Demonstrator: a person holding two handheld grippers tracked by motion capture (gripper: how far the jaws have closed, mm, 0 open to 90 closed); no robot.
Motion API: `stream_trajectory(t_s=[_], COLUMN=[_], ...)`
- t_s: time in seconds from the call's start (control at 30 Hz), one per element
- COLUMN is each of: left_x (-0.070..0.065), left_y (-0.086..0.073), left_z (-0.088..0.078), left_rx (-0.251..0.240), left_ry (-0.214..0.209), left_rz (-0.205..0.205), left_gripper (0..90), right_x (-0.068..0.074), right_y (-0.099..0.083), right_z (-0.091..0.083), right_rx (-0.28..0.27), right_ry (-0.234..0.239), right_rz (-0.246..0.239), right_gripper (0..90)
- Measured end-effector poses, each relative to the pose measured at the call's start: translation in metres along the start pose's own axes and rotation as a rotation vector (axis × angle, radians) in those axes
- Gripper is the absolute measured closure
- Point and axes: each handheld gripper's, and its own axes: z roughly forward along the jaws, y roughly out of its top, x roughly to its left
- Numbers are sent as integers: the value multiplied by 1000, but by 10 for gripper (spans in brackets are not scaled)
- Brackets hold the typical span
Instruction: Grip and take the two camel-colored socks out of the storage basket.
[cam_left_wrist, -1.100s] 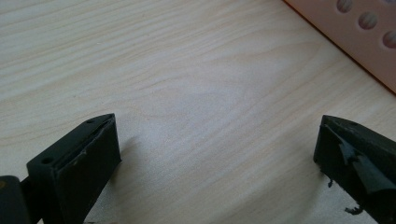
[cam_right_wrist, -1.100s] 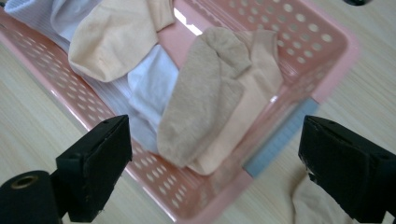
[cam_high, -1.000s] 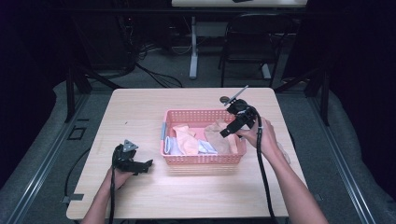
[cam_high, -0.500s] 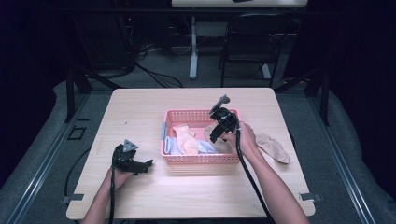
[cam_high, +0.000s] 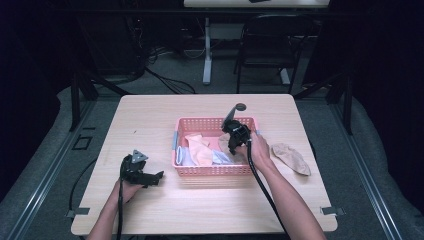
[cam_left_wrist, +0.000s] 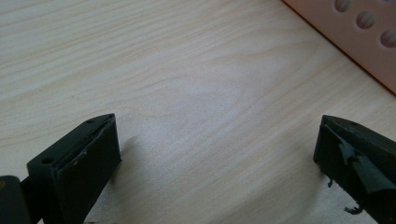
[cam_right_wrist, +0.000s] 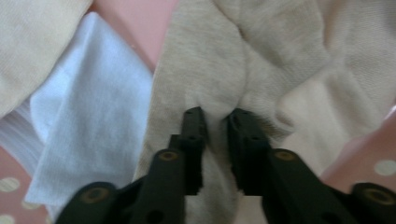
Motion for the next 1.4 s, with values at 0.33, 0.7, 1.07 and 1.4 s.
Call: stream_trajectory(t_s=[0.33,0.7,1.07,1.4], left_x=[0,0,0,-1], left_y=[0,0,0,-1], left_z=[0,0,-1,-1], left_rx=[2,0,1,0], left_ry=[0,0,-2,-1], left_rz=[3,4,2,2], left_gripper=[2,2,2,2], right_x=[-2,2,4,10], right_y=[-7,-15,-16,-20], right_z=[-28,-75,-105,-124], right_rx=[-69,-180,-207,-232], right_ry=[-3,-10,-11,-3], right_rz=[-6,-23,-40,-63], right_gripper=[867,867,867,866])
